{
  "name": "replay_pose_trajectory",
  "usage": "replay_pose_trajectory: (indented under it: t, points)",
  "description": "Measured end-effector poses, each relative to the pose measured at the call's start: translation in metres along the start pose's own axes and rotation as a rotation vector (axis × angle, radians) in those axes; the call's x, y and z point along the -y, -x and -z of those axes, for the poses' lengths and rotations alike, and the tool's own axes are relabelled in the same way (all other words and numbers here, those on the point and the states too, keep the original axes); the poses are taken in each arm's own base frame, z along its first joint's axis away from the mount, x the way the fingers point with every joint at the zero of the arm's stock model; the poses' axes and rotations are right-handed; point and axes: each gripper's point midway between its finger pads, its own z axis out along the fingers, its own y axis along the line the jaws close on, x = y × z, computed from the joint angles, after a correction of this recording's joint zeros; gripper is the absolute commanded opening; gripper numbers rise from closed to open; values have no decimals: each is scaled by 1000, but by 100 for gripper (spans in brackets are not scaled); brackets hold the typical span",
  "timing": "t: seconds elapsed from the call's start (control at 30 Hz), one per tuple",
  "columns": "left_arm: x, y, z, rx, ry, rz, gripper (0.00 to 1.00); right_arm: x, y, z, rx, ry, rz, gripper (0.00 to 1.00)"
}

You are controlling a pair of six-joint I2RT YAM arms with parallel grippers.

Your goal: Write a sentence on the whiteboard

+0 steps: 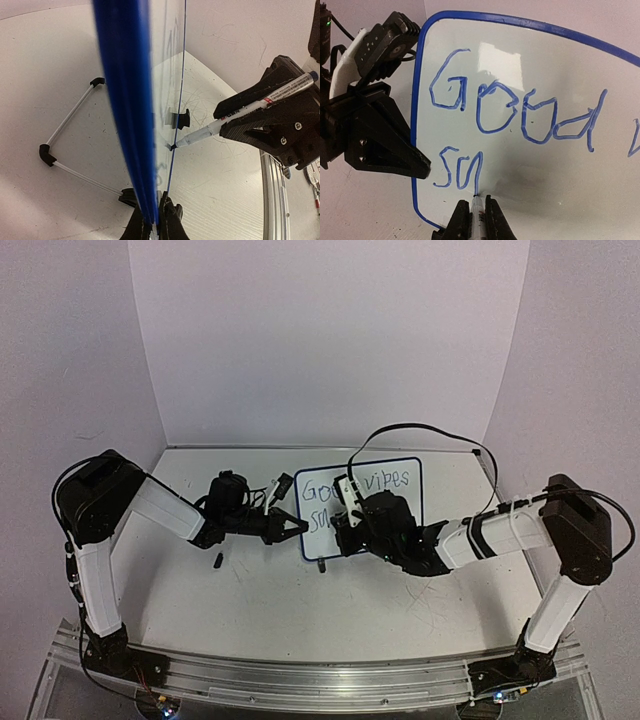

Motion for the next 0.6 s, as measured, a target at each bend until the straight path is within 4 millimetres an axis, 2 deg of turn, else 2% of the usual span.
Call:
replay_pose_trajectory:
  t: [0.27, 0.47, 0.6]
  points:
    - [2, -1, -1, -3, -4, -5, 0, 2, 3, 5, -7, -3, 6, 0]
    - [3, -1, -2, -4, -5, -9, 0, 9, 34, 20, 62, -6, -11, 0]
    - [3, -1, -2, -4, -5, -8, 0, 13, 38, 20, 73, -13, -8, 0]
